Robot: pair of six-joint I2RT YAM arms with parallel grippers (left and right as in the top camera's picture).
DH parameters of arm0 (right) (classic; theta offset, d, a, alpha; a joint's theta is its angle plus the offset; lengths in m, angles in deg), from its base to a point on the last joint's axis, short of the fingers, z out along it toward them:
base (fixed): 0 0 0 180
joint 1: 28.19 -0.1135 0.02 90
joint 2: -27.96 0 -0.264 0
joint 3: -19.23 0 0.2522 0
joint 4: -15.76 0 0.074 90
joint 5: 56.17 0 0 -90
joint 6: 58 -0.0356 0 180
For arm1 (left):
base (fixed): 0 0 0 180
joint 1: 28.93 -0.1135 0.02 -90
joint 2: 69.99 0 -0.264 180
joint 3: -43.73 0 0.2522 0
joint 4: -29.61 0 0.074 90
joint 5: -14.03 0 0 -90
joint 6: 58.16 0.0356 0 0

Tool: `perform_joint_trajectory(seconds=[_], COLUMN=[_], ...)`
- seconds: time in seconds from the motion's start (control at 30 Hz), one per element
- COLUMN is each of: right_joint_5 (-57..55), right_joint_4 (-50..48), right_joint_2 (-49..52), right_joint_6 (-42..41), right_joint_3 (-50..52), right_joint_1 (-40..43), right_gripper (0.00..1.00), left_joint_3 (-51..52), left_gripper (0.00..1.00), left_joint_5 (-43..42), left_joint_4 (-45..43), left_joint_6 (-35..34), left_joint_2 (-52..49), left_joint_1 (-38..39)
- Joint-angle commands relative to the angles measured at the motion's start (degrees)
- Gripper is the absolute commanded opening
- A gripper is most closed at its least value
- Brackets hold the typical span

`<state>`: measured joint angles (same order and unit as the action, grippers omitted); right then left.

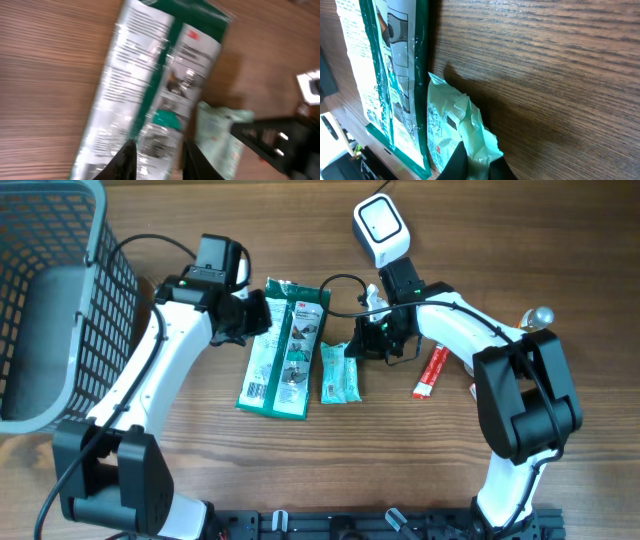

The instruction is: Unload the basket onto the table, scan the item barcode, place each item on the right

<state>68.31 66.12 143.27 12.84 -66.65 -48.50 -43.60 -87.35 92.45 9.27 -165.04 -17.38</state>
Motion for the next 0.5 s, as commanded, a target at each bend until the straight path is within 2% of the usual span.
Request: perform_joint_trajectory(seconds=[0.0,0.17,0.47], right_joint_5=[-0.35,-0.35,-0.35], right_joint_4=[-0.35,-0.31,-0.26], right_joint_2=[1.49,1.49,1.49], right_joint_6=[1.01,1.03,1.03], right_joint_3=[0.63,0.63,0.63], right_joint_1=[-0.57,-0.57,-0.57], right_gripper=[0.04,0.04,0.04], left_joint_3=[0.26,0.68,5.60], left_gripper=[0.22,0.19,0.19], left_joint_5=[9.99,15.39,18.69], left_joint_4=[-0.13,0.37,-2.43], left_joint_6=[1.11,1.09,-0.15], left_joint_2=[-0.57,-0.59,-0.66], left_joint_1=[-1.36,-1.44,-1.46])
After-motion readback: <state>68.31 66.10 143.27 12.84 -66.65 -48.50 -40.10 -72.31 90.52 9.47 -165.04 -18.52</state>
